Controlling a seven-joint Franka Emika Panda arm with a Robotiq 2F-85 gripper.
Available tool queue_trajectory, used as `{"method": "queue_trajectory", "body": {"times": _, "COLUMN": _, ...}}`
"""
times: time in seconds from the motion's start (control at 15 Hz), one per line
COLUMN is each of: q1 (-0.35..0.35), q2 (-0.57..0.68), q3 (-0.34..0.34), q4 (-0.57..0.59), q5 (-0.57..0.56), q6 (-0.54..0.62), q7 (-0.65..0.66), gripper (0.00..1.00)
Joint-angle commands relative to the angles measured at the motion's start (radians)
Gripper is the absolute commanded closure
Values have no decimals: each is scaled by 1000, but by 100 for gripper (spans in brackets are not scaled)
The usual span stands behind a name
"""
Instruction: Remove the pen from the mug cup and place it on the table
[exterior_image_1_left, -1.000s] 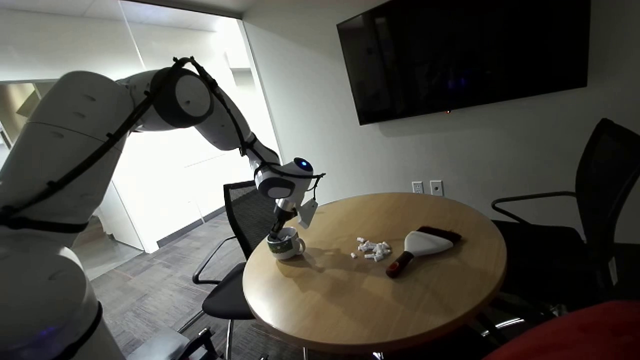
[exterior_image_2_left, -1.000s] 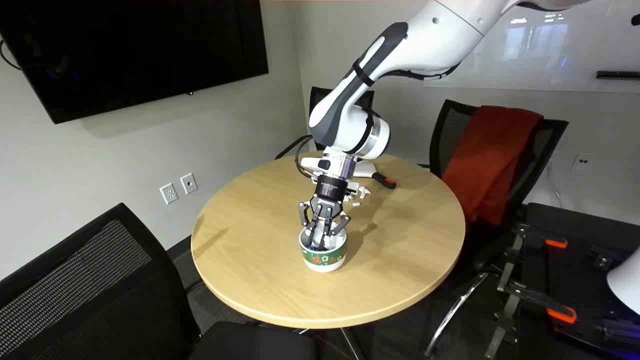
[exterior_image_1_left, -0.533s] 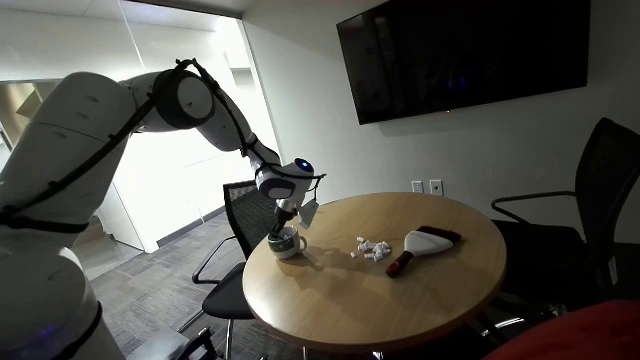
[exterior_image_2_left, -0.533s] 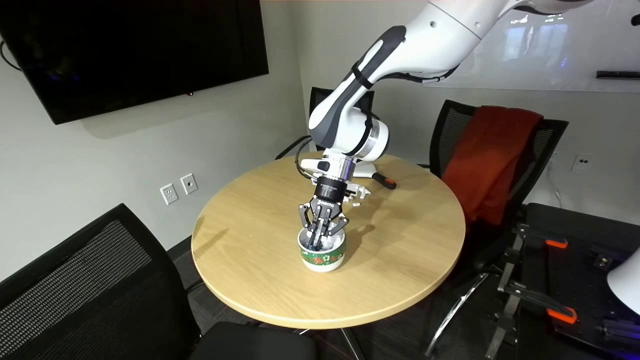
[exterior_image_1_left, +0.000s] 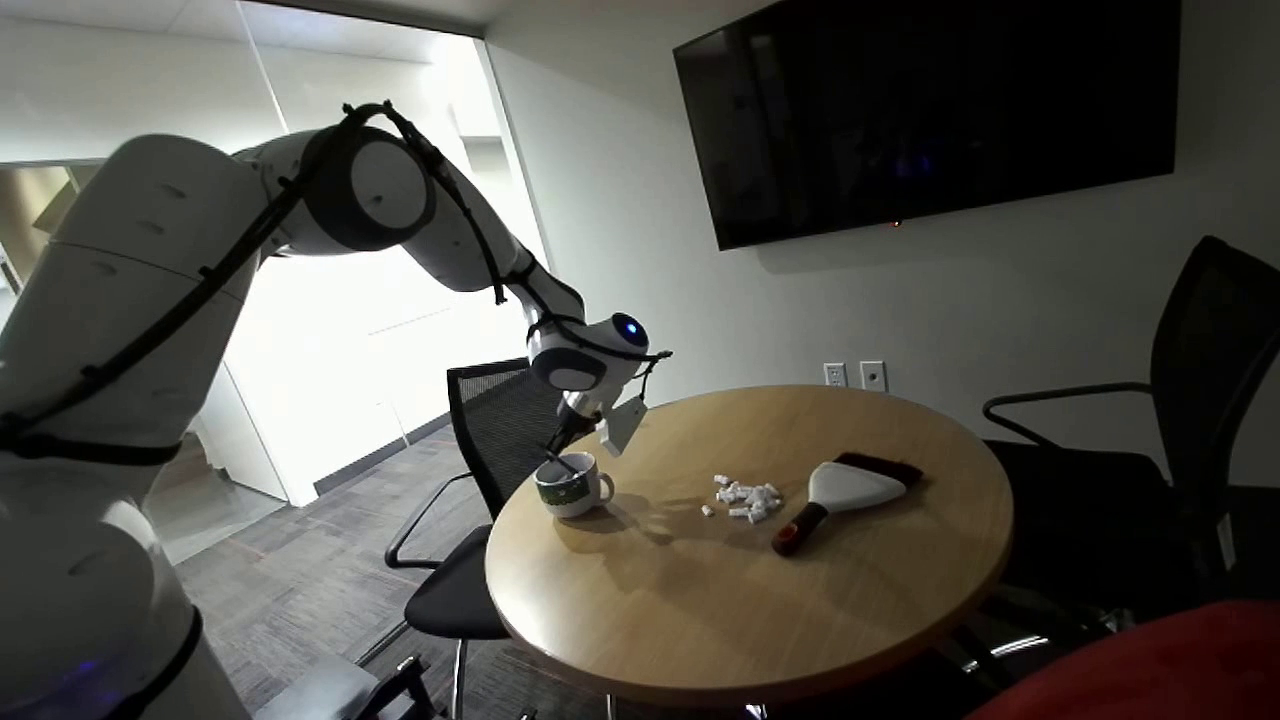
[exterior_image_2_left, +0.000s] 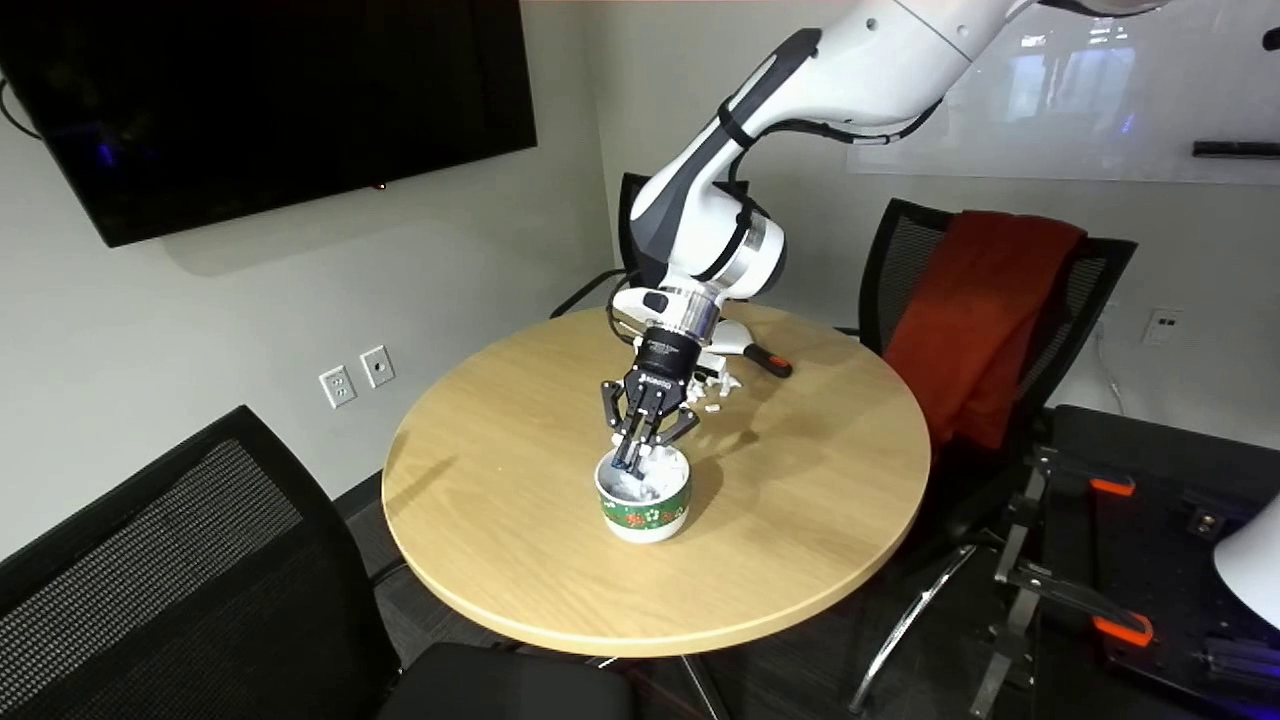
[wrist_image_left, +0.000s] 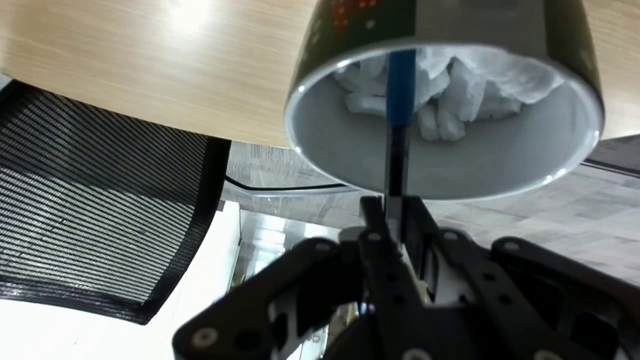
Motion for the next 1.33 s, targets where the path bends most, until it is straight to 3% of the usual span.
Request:
{"method": "queue_trajectory", "body": {"times": 0.0, "q1": -41, "q2": 4, "q3": 2, "q4": 7, "q5": 60, "q6": -128, "q7": -55, "gripper": 96}}
{"method": "queue_trajectory", "body": {"times": 0.4, "q1": -21, "q2": 12, "q3": -52, "q4": 4, "q5": 70, "q6": -243, "q7": -56, "gripper": 96}}
{"method": "queue_trajectory", "body": {"times": 0.87, "q1": 14, "q2": -7, "q3": -92, "q4": -21, "q5": 84, "q6": -121, "q7": -94, "gripper": 96}}
{"method": "queue_trajectory", "body": {"times": 1.07, "q1": 13, "q2": 9, "q3": -81, "q4": -8, "q5": 101, "q6": -62, "q7": -127, "gripper": 96}}
{"method": "queue_trajectory", "body": {"times": 1.27, "q1": -65, "q2": 34, "q3": 34, "q4": 34, "q5": 54, "q6": 1, "q7": -94, "gripper": 96}}
